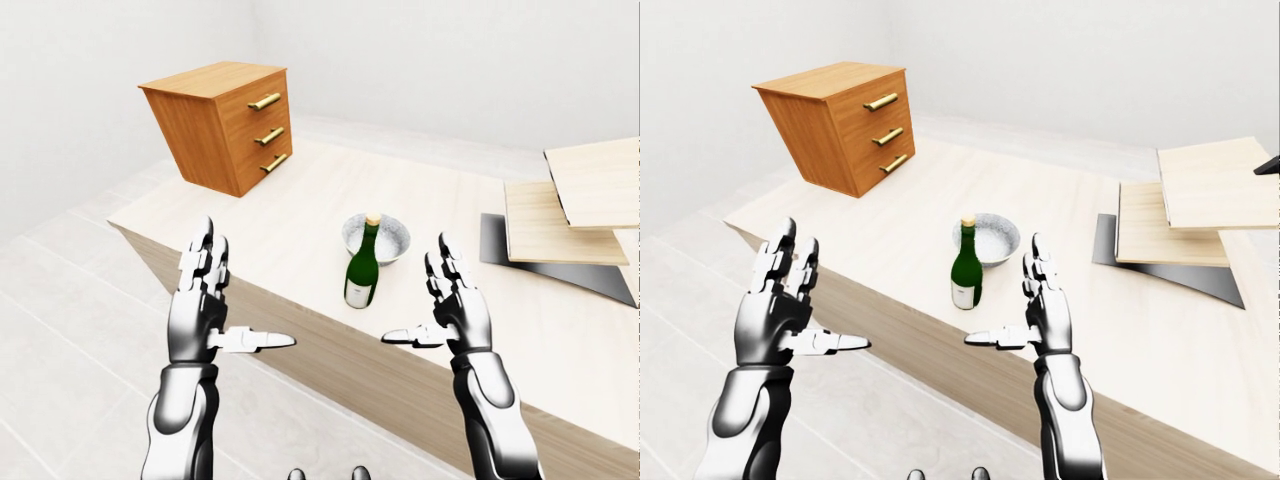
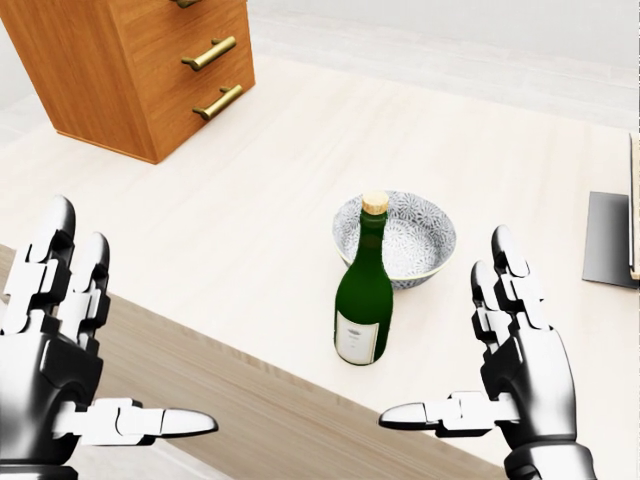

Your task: Put the wine bottle on the wine rack.

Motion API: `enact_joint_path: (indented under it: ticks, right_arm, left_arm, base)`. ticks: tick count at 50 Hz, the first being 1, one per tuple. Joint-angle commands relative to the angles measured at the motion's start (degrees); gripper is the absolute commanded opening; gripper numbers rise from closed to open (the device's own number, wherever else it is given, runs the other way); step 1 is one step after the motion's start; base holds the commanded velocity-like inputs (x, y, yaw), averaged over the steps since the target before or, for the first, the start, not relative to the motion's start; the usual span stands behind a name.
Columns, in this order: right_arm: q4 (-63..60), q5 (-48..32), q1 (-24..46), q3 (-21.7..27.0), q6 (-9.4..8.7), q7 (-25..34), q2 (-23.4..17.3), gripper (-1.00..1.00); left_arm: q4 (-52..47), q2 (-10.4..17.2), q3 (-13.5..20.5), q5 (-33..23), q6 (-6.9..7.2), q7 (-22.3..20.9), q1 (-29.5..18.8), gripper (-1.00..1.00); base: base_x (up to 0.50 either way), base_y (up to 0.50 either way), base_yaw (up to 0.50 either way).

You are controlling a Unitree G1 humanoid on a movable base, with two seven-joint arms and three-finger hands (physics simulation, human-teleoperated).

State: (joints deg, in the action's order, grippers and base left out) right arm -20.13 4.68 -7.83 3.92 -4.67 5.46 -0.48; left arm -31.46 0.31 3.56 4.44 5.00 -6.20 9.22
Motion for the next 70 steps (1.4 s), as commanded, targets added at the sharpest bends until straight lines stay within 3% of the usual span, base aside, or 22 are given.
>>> enact_joint_path:
  ticks: [1,5,8,13,14,20,24,39,41,45,46,48,56,59,70]
  right_arm:
    - [-0.53,-0.3,-0.53,-0.5,0.85,0.7,-0.21,1.0]
    - [-0.84,-0.41,-0.6,-0.71,0.42,0.68,-0.06,1.0]
    - [0.69,-0.55,-0.19,-0.76,1.47,0.93,-0.08,1.0]
    - [0.18,-0.7,-0.34,-1.0,0.98,0.97,-0.09,1.0]
    - [0.55,-0.11,-0.04,-0.6,-0.03,0.65,0.11,1.0]
    - [1.19,-1.04,0.24,-0.93,1.01,0.39,0.07,1.0]
    - [0.72,-0.62,-0.2,-1.05,0.41,0.36,0.15,1.0]
    - [1.67,-1.58,0.03,-1.33,0.97,0.03,-0.12,1.0]
    - [0.9,-0.5,-0.14,-1.26,0.08,0.4,0.09,1.0]
    - [1.29,0.0,0.01,-1.11,0.94,0.8,0.02,1.0]
    - [0.87,0.06,-0.19,-1.31,0.4,0.88,0.05,1.0]
    - [1.4,-0.41,-0.23,-1.47,1.35,0.92,0.0,1.0]
    - [0.69,-0.67,-0.49,-1.6,0.92,0.77,0.02,1.0]
    - [2.49,-1.06,0.15,-1.21,1.98,0.46,-0.11,1.0]
    - [0.9,-1.04,0.04,-1.83,0.44,-0.02,0.2,1.0]
  left_arm:
    - [0.96,0.07,-0.05,0.0,0.0,-0.04,-0.7,1.0]
    - [1.7,0.04,-0.17,-0.02,0.0,-0.1,-0.76,1.0]
    - [2.61,0.0,-0.28,-0.05,0.0,-0.14,-0.74,1.0]
    - [2.97,0.08,0.03,0.2,0.0,-0.11,-0.71,1.0]
    - [2.66,0.07,-0.01,0.24,0.0,-0.08,-0.61,1.0]
    - [1.36,0.03,-0.22,0.26,0.0,0.08,-0.24,1.0]
    - [1.05,0.04,-0.14,0.36,0.0,0.05,0.03,1.0]
    - [0.66,-0.05,-0.19,0.32,0.0,0.18,0.11,1.0]
    - [0.61,-0.07,-0.24,0.35,0.0,0.16,0.19,1.0]
    - [0.67,-0.03,-0.25,0.3,0.0,0.14,0.19,1.0]
    - [0.74,-0.03,-0.18,0.4,0.0,0.12,0.15,1.0]
    - [0.61,-0.01,-0.21,0.37,0.0,0.1,0.23,1.0]
    - [0.21,-0.02,-0.26,0.33,0.0,0.14,0.29,1.0]
    - [0.27,-0.07,-0.32,0.29,0.0,0.12,0.49,1.0]
    - [2.36,0.05,0.38,0.67,0.0,-0.34,0.28,1.0]
  base:
    - [0.23,-0.44,0.0]
    - [0.25,-0.43,0.0]
    - [0.25,-0.43,0.0]
    - [0.25,-0.43,0.0]
    - [0.25,-0.43,0.0]
    - [0.04,-0.07,0.0]
    - [0.0,0.0,0.05]
    - [0.0,0.0,0.5]
    - [0.0,0.0,0.0]
    - [0.0,0.0,0.0]
    - [0.0,0.0,0.0]
    - [0.1,-0.13,0.0]
    - [0.3,-0.39,0.0]
    - [0.11,-0.14,0.0]
    - [0.0,0.0,0.0]
